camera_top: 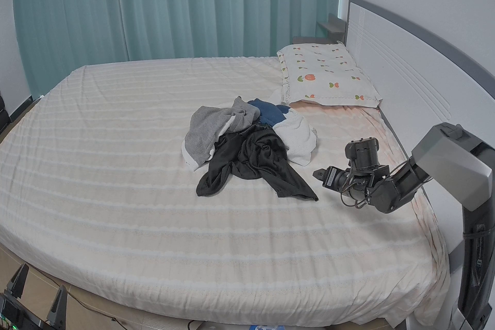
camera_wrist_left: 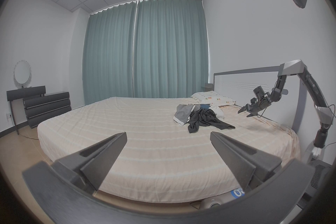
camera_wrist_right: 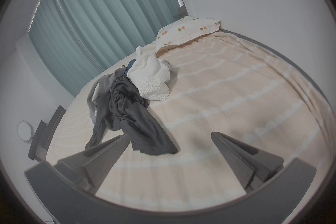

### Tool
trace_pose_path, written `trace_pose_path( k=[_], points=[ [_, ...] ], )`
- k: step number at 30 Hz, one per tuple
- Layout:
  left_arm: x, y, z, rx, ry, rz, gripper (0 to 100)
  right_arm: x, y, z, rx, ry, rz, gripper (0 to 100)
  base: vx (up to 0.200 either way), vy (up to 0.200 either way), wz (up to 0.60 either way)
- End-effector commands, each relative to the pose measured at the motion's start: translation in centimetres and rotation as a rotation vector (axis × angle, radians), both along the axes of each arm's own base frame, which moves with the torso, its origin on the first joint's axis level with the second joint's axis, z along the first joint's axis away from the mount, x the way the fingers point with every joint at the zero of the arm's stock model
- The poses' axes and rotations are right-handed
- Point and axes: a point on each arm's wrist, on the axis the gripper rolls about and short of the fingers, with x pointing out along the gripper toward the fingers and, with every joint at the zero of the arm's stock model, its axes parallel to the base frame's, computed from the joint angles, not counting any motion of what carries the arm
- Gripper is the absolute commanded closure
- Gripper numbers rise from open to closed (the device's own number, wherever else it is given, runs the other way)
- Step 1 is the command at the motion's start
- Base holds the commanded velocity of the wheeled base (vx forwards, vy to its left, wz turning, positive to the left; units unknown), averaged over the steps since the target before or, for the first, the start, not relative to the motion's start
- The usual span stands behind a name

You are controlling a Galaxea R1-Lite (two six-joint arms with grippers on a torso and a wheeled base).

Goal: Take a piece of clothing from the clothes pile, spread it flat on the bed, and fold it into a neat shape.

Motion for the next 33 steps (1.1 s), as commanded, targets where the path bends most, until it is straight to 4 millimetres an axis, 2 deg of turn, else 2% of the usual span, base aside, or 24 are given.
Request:
trace_pose_path(
  k=[1,13,18,26,33],
  points=[
    [0.1,0.0,-0.5,0.001,0.012,0.0,0,1.5,2.4,-3.5,-0.023,0.039,-0.014,0,0.0,0.0,0.0],
    [0.1,0.0,-0.5,0.0,0.012,0.0,0,3.6,4.3,-5.4,0.007,0.019,-0.015,0,0.0,0.0,0.0],
    [0.1,0.0,-0.4,0.0,0.011,0.0,0,3.9,4.9,-5.5,0.013,0.008,-0.005,0,0.0,0.0,0.0],
    [0.1,0.0,-0.5,0.0,0.012,0.0,0,4.3,6.0,-6.8,0.012,0.004,0.012,0,0.0,0.0,0.0],
    [0.1,0.0,-0.5,0.001,0.012,0.001,0,4.5,6.2,-7.2,0.015,0.003,0.017,0,0.0,0.0,0.0]
  ],
)
